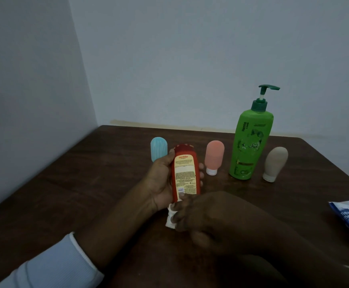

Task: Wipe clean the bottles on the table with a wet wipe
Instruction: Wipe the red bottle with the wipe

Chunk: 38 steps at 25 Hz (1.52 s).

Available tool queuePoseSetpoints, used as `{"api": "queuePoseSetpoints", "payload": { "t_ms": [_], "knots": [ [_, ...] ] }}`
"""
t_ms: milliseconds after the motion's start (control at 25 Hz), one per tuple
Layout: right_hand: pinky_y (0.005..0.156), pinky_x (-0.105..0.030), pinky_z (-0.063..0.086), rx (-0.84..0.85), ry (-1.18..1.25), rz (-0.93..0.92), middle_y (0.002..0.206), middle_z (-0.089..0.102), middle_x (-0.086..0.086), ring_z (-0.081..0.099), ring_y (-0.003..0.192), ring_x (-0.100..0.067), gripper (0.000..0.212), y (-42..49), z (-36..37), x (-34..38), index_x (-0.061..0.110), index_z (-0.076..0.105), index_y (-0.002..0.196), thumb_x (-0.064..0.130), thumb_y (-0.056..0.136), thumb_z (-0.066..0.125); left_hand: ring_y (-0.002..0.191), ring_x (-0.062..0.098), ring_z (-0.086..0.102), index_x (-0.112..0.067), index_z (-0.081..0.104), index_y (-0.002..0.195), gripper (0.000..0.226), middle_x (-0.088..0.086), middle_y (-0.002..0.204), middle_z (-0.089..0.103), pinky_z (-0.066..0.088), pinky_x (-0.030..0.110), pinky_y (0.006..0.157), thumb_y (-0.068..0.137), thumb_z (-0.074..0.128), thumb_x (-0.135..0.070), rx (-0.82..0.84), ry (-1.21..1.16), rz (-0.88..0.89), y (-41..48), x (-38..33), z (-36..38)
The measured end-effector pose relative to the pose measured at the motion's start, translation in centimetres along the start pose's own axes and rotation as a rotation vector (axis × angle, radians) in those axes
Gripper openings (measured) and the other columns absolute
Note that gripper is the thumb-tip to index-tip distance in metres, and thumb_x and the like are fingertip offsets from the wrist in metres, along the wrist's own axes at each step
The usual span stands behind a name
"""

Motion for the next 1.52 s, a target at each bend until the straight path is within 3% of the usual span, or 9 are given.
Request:
{"api": "queuePoseSetpoints", "payload": {
  "t_ms": [360, 560, 680, 800, 920, 1040, 1240, 1400, 1520],
  "knots": [
    [0.112, -0.031, 0.043, -0.440, -0.067, 0.174, 0.138, 0.061, 0.002, 0.047, 0.136, -0.005, 0.037, -2.2, -3.7, -4.1, 0.018, 0.065, 0.128, 0.024, 0.094, 0.050, 0.087, 0.030, 0.070, -0.008, 0.068, 0.121, 0.053, 0.017, 0.097, 0.074, 0.055, 0.046, 0.083, 0.101, 0.050, -0.054, 0.094, 0.163, -0.015, -0.5, 0.4, 0.9],
    [0.114, -0.036, 0.041, -0.633, -0.079, 0.241, 0.141, 0.059, -0.004, 0.046, 0.140, -0.012, 0.040, -3.0, -4.3, -5.2, 0.009, 0.063, 0.131, -0.003, 0.093, 0.059, 0.071, 0.025, 0.071, -0.005, 0.068, 0.114, 0.066, 0.015, 0.088, 0.071, 0.061, 0.035, 0.064, 0.098, 0.046, -0.065, 0.216, 0.241, -0.072, -1.0, 1.2, 1.8],
    [0.110, -0.036, 0.044, -0.728, -0.169, 0.254, 0.137, 0.061, -0.008, 0.053, 0.133, -0.017, 0.043, -3.1, -4.8, -5.2, 0.006, 0.064, 0.129, -0.008, 0.089, 0.060, 0.061, 0.021, 0.066, -0.007, 0.062, 0.118, 0.075, 0.011, 0.087, 0.066, 0.060, 0.031, 0.053, 0.081, 0.068, -0.072, 0.248, 0.258, -0.078, -1.1, 1.3, 1.8],
    [0.101, -0.039, 0.050, -0.883, -0.202, 0.360, 0.127, 0.067, -0.009, 0.061, 0.122, -0.018, 0.042, -4.2, -5.5, -6.1, 0.004, 0.068, 0.122, -0.014, 0.085, 0.064, 0.057, 0.016, 0.059, -0.013, 0.061, 0.115, 0.082, 0.008, 0.093, 0.063, 0.055, 0.026, 0.043, 0.053, 0.099, -0.053, 0.328, 0.146, -0.060, -1.4, 1.1, 2.2],
    [0.099, -0.029, 0.050, -1.037, -0.129, 0.389, 0.119, 0.068, -0.007, 0.062, 0.115, -0.013, 0.044, -4.9, -6.0, -5.9, 0.004, 0.067, 0.121, -0.019, 0.084, 0.060, 0.054, 0.014, 0.058, -0.014, 0.059, 0.106, 0.070, 0.009, 0.093, 0.062, 0.052, 0.024, 0.040, 0.055, 0.097, -0.044, 0.342, -0.025, -0.020, -1.1, 0.9, 1.8],
    [0.101, -0.021, 0.044, -1.047, -0.098, 0.377, 0.123, 0.064, -0.006, 0.059, 0.116, -0.012, 0.054, -4.4, -6.2, -4.7, 0.007, 0.063, 0.131, -0.020, 0.085, 0.055, 0.057, 0.015, 0.057, -0.014, 0.056, 0.103, 0.056, 0.009, 0.097, 0.056, 0.052, 0.026, 0.044, 0.076, 0.076, -0.058, 0.429, -0.125, -0.031, -0.5, 1.1, 1.6],
    [0.100, -0.031, 0.042, -0.963, -0.154, 0.370, 0.119, 0.062, -0.006, 0.053, 0.115, -0.023, 0.058, -3.6, -5.1, -4.5, 0.012, 0.060, 0.136, -0.014, 0.085, 0.056, 0.078, 0.022, 0.055, -0.006, 0.060, 0.120, 0.069, 0.008, 0.103, 0.055, 0.051, 0.033, 0.068, 0.087, 0.056, -0.066, 0.549, -0.048, -0.103, 0.6, 1.3, 2.4],
    [0.101, -0.030, 0.040, -0.959, -0.171, 0.406, 0.120, 0.064, -0.004, 0.052, 0.114, -0.025, 0.053, -3.9, -4.9, -5.1, 0.012, 0.063, 0.133, -0.008, 0.085, 0.053, 0.089, 0.028, 0.067, 0.001, 0.065, 0.134, 0.075, 0.017, 0.121, 0.066, 0.058, 0.038, 0.074, 0.090, 0.064, -0.061, 0.448, 0.032, -0.124, 0.9, 1.2, 1.9],
    [0.101, -0.031, 0.041, -0.903, -0.171, 0.356, 0.123, 0.064, -0.008, 0.054, 0.114, -0.028, 0.044, -3.1, -4.2, -4.6, 0.008, 0.066, 0.128, -0.004, 0.087, 0.054, 0.084, 0.030, 0.073, -0.003, 0.077, 0.116, 0.066, 0.022, 0.110, 0.072, 0.062, 0.040, 0.073, 0.094, 0.056, -0.061, 0.320, 0.100, -0.047, 0.3, 1.0, 1.4]
  ]
}}
Point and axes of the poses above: each hand's wrist, its own y-axis towards the middle knuckle, its own z-axis out of the palm, x = y × z, the point moved 6 cm from there along y, towards the middle knuckle
